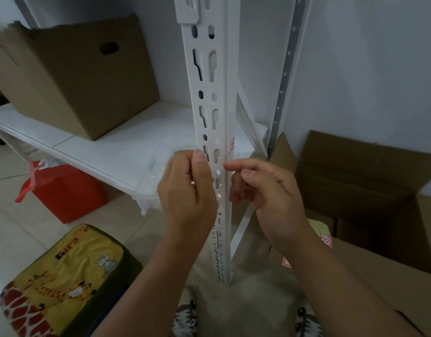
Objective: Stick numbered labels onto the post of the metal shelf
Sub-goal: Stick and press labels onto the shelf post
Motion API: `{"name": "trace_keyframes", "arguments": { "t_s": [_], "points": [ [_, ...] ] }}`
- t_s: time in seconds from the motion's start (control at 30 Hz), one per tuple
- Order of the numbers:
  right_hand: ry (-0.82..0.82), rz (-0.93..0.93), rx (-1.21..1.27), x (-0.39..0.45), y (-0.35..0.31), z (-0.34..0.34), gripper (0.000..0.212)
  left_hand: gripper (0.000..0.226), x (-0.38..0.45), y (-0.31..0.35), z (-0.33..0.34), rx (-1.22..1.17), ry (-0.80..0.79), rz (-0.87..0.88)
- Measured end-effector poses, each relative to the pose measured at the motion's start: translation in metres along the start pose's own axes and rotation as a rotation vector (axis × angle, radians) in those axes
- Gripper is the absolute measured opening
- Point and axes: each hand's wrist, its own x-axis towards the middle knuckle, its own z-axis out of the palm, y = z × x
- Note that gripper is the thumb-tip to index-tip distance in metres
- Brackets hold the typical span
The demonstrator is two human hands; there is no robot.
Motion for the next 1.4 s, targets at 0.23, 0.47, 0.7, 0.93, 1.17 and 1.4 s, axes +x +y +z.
{"name": "trace_keyframes", "arguments": {
  "t_s": [0.23, 0.47, 0.7, 0.93, 1.17, 1.4],
  "points": [
    [0.253, -0.030, -0.194, 0.002, 0.004, -0.003, 0.026, 0.055, 0.012, -0.024, -0.006, 0.025, -0.044, -0.331],
    [0.292, -0.018, -0.267, 0.008, 0.014, -0.001, 0.023, 0.026, 0.037, -0.080, -0.002, 0.347, -0.258, -0.457],
    [0.329, -0.024, -0.319, 0.015, 0.022, -0.003, 0.021, 0.052, 0.033, -0.108, 0.008, 0.668, -0.494, -0.429],
    [0.312, -0.019, -0.337, 0.018, 0.027, -0.002, 0.018, 0.050, 0.024, -0.111, 0.014, 1.014, -0.710, -0.401],
    [0.275, -0.078, -0.398, 0.021, 0.030, 0.002, 0.013, 0.040, 0.022, -0.110, 0.016, 0.860, -0.551, -0.333],
    [0.222, -0.252, -0.561, 0.021, 0.029, 0.006, 0.018, 0.027, 0.028, -0.090, 0.018, 0.467, -0.370, -0.429]
  ]
}}
